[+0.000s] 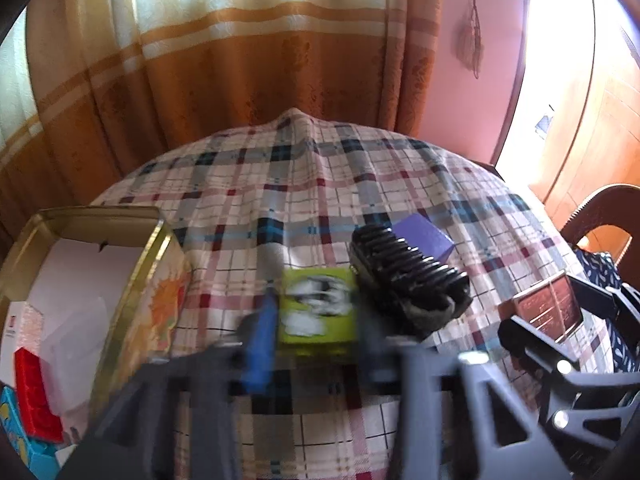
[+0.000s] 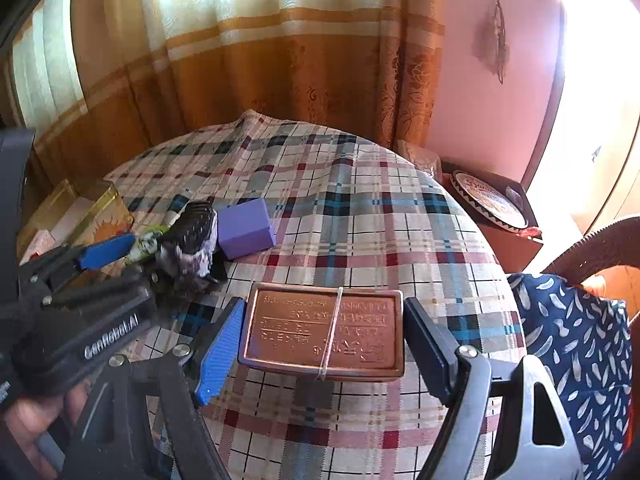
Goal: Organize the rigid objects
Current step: 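Grasp the green soccer-print block with the left gripper while the right approaches the copper plate, then lift the green block with the left gripper while the right closes around the copper plate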
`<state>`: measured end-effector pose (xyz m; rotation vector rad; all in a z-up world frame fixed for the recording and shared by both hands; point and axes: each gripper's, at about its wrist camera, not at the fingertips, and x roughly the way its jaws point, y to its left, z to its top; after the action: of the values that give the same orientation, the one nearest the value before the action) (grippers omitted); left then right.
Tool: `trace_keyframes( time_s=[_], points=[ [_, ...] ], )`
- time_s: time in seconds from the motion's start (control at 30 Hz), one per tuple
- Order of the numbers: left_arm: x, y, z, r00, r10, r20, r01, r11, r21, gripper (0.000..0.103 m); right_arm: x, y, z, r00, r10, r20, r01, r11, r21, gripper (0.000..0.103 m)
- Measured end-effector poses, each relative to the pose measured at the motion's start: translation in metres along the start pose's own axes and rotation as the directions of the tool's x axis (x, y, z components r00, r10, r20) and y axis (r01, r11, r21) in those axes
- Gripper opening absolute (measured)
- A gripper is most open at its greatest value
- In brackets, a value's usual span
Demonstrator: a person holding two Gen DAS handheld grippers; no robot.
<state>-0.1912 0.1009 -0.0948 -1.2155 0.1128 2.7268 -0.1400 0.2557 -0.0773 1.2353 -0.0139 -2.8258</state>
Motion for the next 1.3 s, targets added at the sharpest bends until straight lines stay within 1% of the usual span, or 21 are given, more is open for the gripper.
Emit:
trace_keyframes(
  time_s=[0.23, 0.37, 0.57, 0.7, 0.9, 1.2, 1.3],
  points=[
    [-0.005, 0.0, -0.005, 1.0, -0.022, 0.004, 0.022, 1.0, -0.001, 0.03, 0.0, -0.001, 0.0, 1.0, -0.011, 0.002, 0.011, 1.0, 0.002, 0.079],
    [-0.009, -0.001, -0.009, 1.0, -0.02, 0.01, 0.02, 1.0, 0.001, 0.03, -0.003, 0.002, -0.001, 1.0, -0.017, 0.018, 0.018, 1.0, -0.011, 0.079],
    [-0.017, 0.003, -0.014, 1.0, -0.013, 0.024, 0.014, 1.0, -0.02, 0.03, -0.008, 0.003, -0.001, 0.999, -0.016, 0.045, 0.017, 1.0, -0.018, 0.079],
    [-0.026, 0.005, -0.018, 0.999, -0.004, 0.05, 0.005, 1.0, -0.028, 0.03, -0.013, 0.004, -0.002, 0.998, -0.022, 0.066, 0.024, 0.999, -0.027, 0.079],
    [-0.043, 0.004, -0.028, 0.994, 0.021, 0.106, -0.019, 1.0, -0.021, 0.03, -0.024, 0.007, -0.003, 0.993, -0.019, 0.119, 0.024, 0.999, -0.037, 0.08],
    [-0.062, 0.001, -0.037, 0.983, 0.055, 0.174, -0.056, 0.998, -0.001, 0.03, -0.026, 0.002, -0.003, 0.992, 0.001, 0.128, 0.0, 1.0, -0.006, 0.08],
    [-0.07, 0.001, -0.041, 0.977, 0.07, 0.201, -0.071, 0.997, -0.001, 0.03, -0.031, 0.0, -0.004, 0.989, 0.001, 0.151, -0.002, 1.0, 0.002, 0.08]
  ],
)
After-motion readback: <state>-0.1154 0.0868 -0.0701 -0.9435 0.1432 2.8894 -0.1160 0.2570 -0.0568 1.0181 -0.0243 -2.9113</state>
